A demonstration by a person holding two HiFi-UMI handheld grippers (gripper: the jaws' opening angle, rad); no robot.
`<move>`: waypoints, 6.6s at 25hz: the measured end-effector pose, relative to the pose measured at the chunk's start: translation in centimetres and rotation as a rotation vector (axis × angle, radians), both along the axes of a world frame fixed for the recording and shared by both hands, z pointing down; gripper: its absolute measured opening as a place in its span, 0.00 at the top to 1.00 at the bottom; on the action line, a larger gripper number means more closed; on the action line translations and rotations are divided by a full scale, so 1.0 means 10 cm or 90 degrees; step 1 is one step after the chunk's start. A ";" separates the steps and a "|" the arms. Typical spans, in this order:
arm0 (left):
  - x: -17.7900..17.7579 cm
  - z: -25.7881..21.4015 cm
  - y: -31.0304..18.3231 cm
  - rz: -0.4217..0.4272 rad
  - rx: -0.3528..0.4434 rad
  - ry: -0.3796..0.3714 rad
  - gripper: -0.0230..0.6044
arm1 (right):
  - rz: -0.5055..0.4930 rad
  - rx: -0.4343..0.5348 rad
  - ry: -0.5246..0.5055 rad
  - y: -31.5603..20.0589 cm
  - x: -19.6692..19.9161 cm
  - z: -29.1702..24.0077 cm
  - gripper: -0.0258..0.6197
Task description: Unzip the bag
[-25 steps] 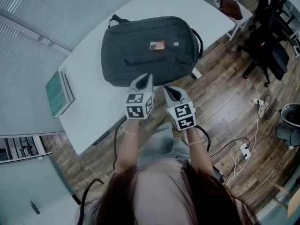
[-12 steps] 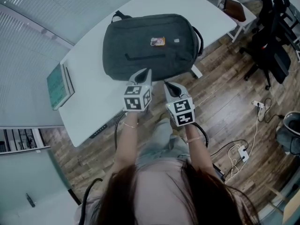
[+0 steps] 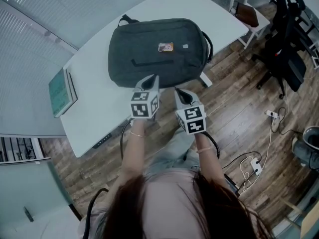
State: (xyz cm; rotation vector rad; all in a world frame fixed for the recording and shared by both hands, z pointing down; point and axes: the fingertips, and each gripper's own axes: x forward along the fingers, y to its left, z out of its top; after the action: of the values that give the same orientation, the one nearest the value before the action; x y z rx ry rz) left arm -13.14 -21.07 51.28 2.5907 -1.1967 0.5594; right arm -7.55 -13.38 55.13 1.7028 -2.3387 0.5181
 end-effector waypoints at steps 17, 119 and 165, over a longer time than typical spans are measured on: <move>0.00 -0.01 0.00 -0.007 0.011 -0.011 0.95 | 0.009 -0.014 -0.008 -0.01 0.44 -0.02 0.95; -0.06 -0.06 -0.12 -0.184 0.006 0.017 0.93 | -0.186 0.000 0.047 -0.84 1.86 -0.43 0.95; 1.08 -0.23 0.83 -0.031 0.032 -0.102 0.74 | -0.464 -0.031 0.016 0.14 0.85 -0.47 0.95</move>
State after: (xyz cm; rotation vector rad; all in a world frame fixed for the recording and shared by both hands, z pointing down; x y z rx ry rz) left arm -2.39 -12.81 49.03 2.5924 -1.3358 0.7488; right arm 1.00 -11.95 50.44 0.7232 -2.6542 0.3940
